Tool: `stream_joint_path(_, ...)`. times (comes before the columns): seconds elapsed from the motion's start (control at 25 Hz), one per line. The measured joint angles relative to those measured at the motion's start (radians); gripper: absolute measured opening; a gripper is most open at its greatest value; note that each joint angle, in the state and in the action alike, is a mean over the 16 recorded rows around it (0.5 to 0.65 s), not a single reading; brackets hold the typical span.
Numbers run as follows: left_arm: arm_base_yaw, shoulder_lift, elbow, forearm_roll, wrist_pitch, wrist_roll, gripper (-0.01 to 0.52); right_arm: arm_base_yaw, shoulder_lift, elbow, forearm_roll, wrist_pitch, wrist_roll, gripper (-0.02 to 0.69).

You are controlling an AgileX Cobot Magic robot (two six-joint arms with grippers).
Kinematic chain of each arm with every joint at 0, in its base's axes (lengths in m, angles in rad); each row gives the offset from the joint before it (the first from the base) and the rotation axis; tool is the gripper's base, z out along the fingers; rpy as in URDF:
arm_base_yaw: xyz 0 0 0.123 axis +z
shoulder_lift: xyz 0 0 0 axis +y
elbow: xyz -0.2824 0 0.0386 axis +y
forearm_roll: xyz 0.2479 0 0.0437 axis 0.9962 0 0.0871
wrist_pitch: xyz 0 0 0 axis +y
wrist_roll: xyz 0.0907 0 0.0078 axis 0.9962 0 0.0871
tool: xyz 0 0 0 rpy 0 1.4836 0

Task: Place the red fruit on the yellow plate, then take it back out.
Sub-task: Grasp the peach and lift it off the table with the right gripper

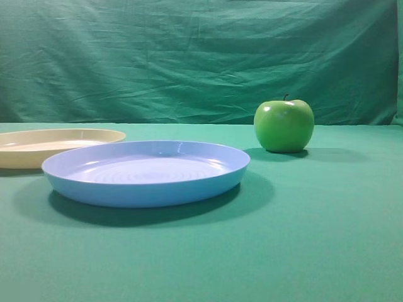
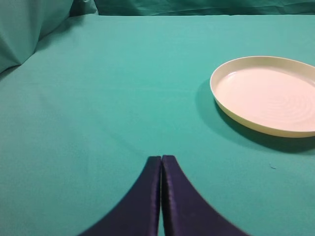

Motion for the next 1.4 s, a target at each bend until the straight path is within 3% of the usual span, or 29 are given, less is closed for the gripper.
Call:
stream_joint_path(0.4, 0.0, 0.0, 0.0, 0.0, 0.0, 0.0, 0.0, 0.0, 0.0, 0.0, 0.028, -0.019, 0.003, 0.0)
stream_joint_path(0.72, 0.0, 0.0, 0.0, 0.0, 0.0, 0.0, 0.0, 0.0, 0.0, -0.015, 0.209, -0.136, -0.008, 0.0)
stream_joint_path(0.96, 0.0, 0.0, 0.0, 0.0, 0.0, 0.0, 0.0, 0.0, 0.019, -0.107, 0.348, -0.173, -0.113, 0.0)
stream_joint_path(1.12, 0.0, 0.0, 0.0, 0.0, 0.0, 0.0, 0.0, 0.0, 0.075, -0.198, 0.385, -0.118, -0.212, 0.0)
stream_joint_path(1.4, 0.0, 0.0, 0.0, 0.0, 0.0, 0.0, 0.0, 0.001, 0.269, -0.375, 0.384, 0.107, -0.359, 0.0)
